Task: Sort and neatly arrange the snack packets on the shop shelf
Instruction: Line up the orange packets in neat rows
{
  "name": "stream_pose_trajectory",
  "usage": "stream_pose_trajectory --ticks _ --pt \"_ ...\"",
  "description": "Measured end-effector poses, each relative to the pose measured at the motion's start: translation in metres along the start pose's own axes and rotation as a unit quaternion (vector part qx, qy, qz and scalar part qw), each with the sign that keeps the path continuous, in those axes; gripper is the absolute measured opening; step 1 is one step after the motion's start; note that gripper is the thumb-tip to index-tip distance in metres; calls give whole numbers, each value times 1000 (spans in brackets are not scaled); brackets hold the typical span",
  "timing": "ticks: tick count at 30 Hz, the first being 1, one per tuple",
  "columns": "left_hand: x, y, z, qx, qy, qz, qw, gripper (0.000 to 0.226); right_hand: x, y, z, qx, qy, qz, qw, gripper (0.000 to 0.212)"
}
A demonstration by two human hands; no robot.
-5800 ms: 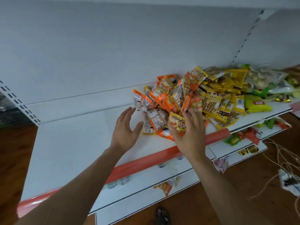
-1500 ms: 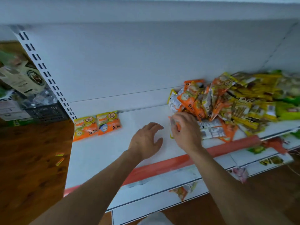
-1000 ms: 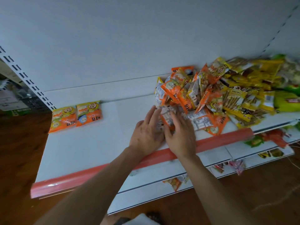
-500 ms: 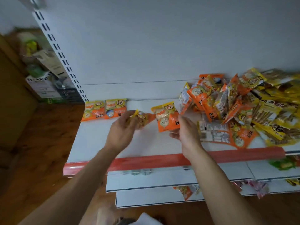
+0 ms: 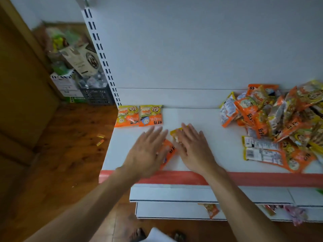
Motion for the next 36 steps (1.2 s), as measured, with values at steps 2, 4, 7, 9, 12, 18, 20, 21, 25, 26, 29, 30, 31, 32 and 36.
stream_pose_trajectory --ticks 2,4,7,9,12,18,20,21,25,26,29,30,31,32,36 --pt "4 25 11 78 22 -80 994 58 -4 15 1 50 22 41 998 55" --pt "15 29 10 102 42 -78 991 56 -4 20 -1 67 49 39 996 57" --pt "30 20 3 139 82 -26 987 53 -2 23 -8 99 111 -14 989 55" --pt "42 9 7 118 94 -12 988 53 1 23 -11 109 144 -59 982 54" --pt "58 -10 21 43 55 20 997 58 16 20 -9 79 122 -92 985 54" --pt "84 -24 45 45 1 26 999 55 58 23 2 33 10 -20 999 55" --pt "94 -32 46 28 -10 20 999 55 73 30 -4 43 -4 -10 999 56" --pt "99 -35 46 22 -13 15 1000 55 79 35 -7 52 -6 -10 999 56" --pt "114 -44 41 20 -23 -1 1000 57 94 48 -17 66 10 -4 998 58" --pt "117 -46 39 20 -21 -1 1000 58 97 49 -18 66 13 -6 998 59" --pt "121 -47 36 22 -18 4 1000 57 100 49 -23 62 21 -10 998 59" --pt "122 -47 35 25 -18 7 999 57 101 49 -24 59 24 -12 998 58" --pt "122 -46 34 29 -19 11 999 57 101 48 -25 54 27 -14 998 58" --pt "122 -46 32 33 -19 13 999 57 101 48 -26 47 30 -15 998 57" --pt "121 -48 29 34 -10 19 999 56 101 43 -29 22 40 -12 999 54"
Point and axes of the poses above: each hand's wrist, its own z-axis away from the middle knuckle, its own y-axis out of the palm, x = y × z, the point moved 5 cm from there along -z, towards the middle knuckle, and after that the axes turned 8 degrees about -x, right-handed, at the moved point
